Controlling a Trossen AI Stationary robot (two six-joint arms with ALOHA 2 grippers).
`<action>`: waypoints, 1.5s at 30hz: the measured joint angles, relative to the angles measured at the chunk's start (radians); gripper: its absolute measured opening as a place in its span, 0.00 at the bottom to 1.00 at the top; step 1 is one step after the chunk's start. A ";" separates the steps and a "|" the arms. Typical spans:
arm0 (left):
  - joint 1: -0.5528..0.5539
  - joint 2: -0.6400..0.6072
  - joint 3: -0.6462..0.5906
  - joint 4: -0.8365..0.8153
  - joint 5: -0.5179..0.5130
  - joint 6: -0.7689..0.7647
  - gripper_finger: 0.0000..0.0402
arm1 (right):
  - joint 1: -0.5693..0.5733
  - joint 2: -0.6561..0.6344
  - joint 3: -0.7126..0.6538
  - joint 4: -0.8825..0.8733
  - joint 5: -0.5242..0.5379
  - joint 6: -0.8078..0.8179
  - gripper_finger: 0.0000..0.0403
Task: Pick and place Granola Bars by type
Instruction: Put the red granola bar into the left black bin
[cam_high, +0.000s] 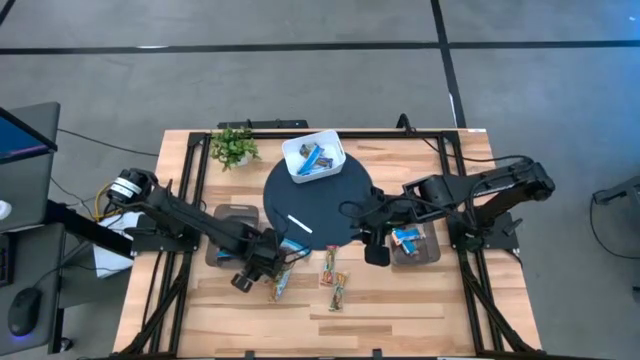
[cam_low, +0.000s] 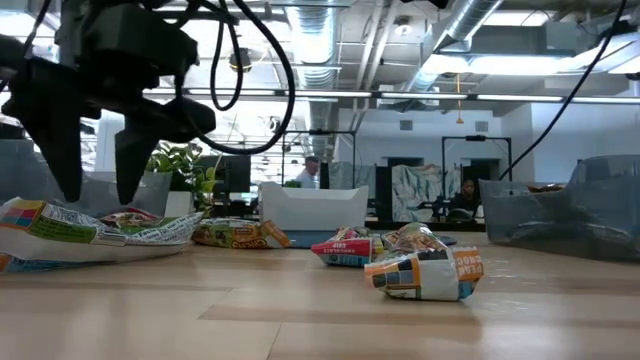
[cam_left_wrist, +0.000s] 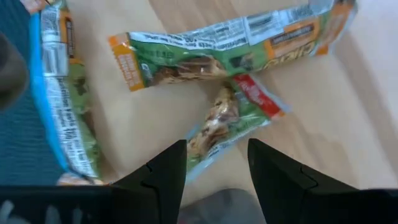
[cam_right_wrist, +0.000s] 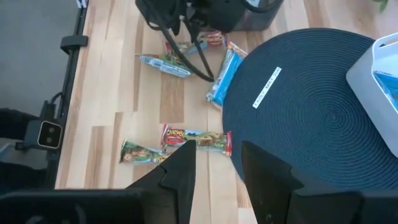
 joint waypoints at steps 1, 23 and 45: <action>-0.003 0.000 0.000 -0.001 -0.021 0.015 0.41 | 0.000 0.000 0.000 0.000 0.000 0.004 0.29; 0.015 0.019 0.002 0.016 -0.063 0.164 0.41 | -0.005 0.000 0.000 0.009 0.049 0.015 0.29; 0.029 0.079 0.027 0.007 -0.017 0.144 0.41 | -0.039 0.001 0.000 0.019 0.100 -0.019 0.29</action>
